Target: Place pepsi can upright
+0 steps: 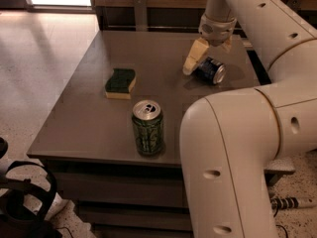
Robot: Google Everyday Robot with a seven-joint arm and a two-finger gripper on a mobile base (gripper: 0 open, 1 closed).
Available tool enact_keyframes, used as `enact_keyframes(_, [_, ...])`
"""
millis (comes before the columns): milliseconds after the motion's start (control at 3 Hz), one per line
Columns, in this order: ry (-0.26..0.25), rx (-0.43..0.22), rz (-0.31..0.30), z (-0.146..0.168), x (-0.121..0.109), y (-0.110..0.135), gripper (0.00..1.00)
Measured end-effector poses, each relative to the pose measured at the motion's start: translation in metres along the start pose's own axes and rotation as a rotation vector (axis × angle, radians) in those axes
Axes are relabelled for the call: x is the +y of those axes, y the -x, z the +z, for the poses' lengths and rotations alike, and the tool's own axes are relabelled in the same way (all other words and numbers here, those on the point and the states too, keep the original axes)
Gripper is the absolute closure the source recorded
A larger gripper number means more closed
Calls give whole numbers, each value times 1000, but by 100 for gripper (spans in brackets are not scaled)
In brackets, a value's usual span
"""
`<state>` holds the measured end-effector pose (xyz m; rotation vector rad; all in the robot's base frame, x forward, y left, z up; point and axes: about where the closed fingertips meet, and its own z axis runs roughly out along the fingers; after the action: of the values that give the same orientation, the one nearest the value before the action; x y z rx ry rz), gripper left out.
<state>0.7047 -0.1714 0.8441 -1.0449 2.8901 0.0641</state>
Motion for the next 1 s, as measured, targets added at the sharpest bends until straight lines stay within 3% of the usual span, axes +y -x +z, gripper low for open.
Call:
enact_keyframes(333, [8,-4,38,-2,4,3,17])
enact_keyframes(1000, [-6,-36,40,2,5,20,65])
